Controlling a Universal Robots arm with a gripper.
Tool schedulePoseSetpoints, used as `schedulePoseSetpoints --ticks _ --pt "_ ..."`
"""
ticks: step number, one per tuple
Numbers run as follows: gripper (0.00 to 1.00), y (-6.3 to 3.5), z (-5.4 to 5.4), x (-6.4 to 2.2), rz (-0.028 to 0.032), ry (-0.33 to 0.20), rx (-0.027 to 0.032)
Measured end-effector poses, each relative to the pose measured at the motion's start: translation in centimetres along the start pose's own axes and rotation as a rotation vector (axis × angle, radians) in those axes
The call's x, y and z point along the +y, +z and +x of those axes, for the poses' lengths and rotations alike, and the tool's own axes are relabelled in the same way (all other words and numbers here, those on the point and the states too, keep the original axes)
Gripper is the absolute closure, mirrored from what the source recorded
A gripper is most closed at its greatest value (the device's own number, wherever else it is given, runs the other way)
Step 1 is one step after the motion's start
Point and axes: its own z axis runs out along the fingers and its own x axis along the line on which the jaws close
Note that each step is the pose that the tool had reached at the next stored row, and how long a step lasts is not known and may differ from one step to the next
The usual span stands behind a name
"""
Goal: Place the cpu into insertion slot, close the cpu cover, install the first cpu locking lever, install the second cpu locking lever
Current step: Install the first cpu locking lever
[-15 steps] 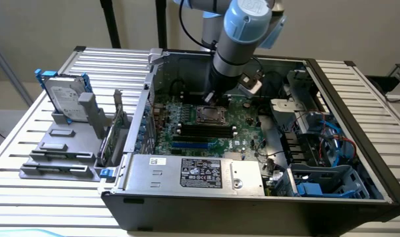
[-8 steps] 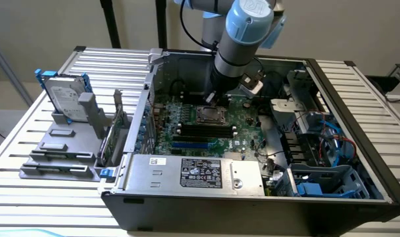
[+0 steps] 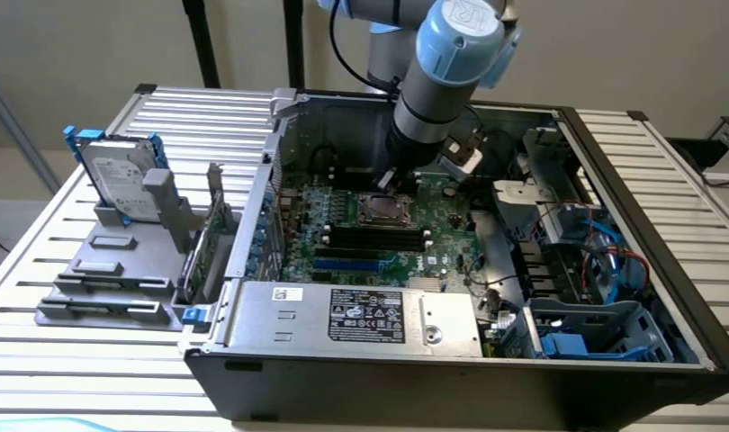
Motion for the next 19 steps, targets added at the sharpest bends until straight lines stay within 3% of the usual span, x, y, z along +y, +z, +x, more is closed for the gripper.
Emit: schedulePoseSetpoints --ticks 13,19 --pt "0.89 -0.13 -0.2 0.28 0.0092 -0.015 0.0038" --pt "0.89 -1.11 0.0 0.05 0.01 -0.016 0.0035"
